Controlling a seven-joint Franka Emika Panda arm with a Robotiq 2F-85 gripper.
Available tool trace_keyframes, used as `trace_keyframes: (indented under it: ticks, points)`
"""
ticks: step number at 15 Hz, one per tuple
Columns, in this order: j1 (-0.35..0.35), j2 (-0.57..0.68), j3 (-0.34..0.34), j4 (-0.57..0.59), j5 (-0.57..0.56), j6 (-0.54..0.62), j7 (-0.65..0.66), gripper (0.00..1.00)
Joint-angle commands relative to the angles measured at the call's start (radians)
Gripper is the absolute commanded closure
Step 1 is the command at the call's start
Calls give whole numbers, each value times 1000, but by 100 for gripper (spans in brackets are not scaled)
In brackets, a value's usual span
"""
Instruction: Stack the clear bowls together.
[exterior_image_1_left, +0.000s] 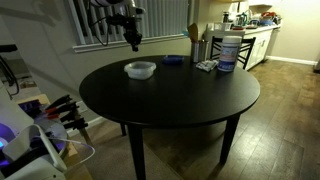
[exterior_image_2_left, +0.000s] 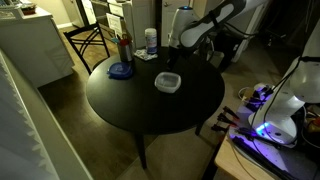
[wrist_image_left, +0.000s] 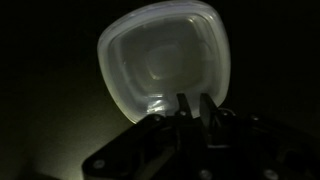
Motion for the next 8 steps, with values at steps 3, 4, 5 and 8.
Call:
trace_keyframes:
  ticks: [3, 4, 5, 8]
  points:
    - [6, -9, 0, -4, 0, -7, 4, 67]
    - [6, -9, 0, -5, 0, -7, 4, 67]
    - [6, -9, 0, -5, 0, -7, 4, 67]
    - [6, -9, 0, -5, 0, -7, 4, 67]
